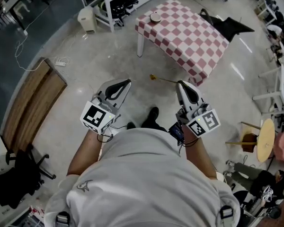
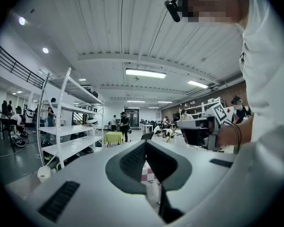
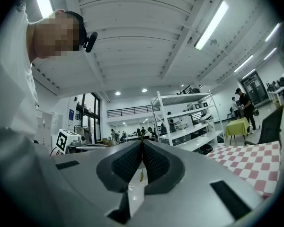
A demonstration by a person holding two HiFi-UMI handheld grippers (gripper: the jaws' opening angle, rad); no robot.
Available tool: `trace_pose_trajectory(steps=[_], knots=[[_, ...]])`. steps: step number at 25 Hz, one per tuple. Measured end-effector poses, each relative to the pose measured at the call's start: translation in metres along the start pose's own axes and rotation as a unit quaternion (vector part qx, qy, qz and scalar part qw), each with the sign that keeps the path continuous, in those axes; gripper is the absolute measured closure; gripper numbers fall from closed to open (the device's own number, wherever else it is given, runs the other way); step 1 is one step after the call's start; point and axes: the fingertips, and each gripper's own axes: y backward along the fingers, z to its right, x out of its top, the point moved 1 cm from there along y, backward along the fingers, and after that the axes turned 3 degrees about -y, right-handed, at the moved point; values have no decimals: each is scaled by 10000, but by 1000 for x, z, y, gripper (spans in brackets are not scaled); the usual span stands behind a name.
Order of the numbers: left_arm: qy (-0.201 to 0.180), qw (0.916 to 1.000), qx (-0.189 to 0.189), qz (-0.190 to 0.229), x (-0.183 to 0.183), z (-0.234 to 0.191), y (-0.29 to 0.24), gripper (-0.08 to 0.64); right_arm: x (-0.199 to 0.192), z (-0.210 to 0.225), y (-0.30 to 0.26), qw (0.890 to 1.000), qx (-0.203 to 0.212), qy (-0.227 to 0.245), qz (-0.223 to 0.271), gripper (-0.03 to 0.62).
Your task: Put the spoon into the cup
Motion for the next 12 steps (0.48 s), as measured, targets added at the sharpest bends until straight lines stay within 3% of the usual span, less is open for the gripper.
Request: trace_pose_trajectory(steps=[12], knots=[[95, 9998, 53, -181, -8, -20, -60, 546, 6, 62, -17, 9998, 62, -175, 9, 558]])
